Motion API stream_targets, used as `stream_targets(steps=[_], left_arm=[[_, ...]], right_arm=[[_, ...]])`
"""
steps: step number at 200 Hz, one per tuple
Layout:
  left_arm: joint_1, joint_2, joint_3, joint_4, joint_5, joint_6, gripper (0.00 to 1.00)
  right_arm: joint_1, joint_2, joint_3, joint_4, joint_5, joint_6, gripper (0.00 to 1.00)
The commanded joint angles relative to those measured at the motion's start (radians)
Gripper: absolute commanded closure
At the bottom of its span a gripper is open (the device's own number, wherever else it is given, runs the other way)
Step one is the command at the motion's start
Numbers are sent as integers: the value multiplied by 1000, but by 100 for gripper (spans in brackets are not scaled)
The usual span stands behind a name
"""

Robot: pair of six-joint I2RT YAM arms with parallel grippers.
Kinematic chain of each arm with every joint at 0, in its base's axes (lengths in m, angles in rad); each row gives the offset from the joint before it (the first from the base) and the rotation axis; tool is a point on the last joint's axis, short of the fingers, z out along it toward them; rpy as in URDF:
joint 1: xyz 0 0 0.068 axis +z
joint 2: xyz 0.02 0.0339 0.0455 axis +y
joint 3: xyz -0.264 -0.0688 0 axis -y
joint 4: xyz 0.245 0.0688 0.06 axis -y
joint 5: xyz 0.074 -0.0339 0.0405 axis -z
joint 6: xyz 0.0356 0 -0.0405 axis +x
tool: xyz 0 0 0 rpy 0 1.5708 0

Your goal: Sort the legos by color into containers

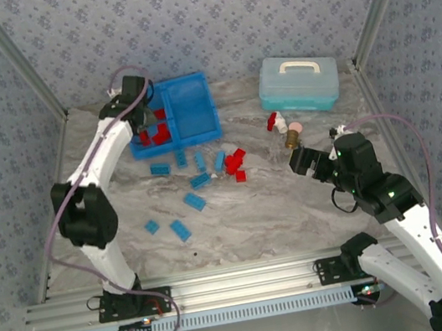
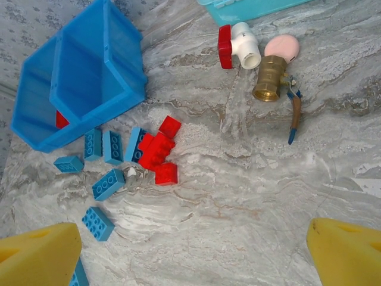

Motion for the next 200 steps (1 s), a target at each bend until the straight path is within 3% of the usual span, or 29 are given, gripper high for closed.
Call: stream_targets(steps=[1,41,63,97,128,148,165,200], left_arm=[[13,109,146,-57,62,64,77],[51,342,462,-195,70,97,71],[64,402,546,-236,82,101,69],[63,385,573,-263,145,92,55],[58,280,538,-260,185,77,53],[45,151,463,-241,232,50,53],[4,-16,272,-136,267,17,52],[-181,-320,-155,112,238,-29,52]], right_arm=[[-8,-9,17,-41,-7,0,0],[-8,-38,22,-69,6,-1,0],[-8,-53,18,-80,11,4,0],[-9,-55,15,-78,18,9,0],[-10,-51,6,-52,13,18,0],[-9,-45,2,-46,13,18,0],[-10,-41,-4,-37,17,21,0],[-9,-28,-18,-10,13,27,0]])
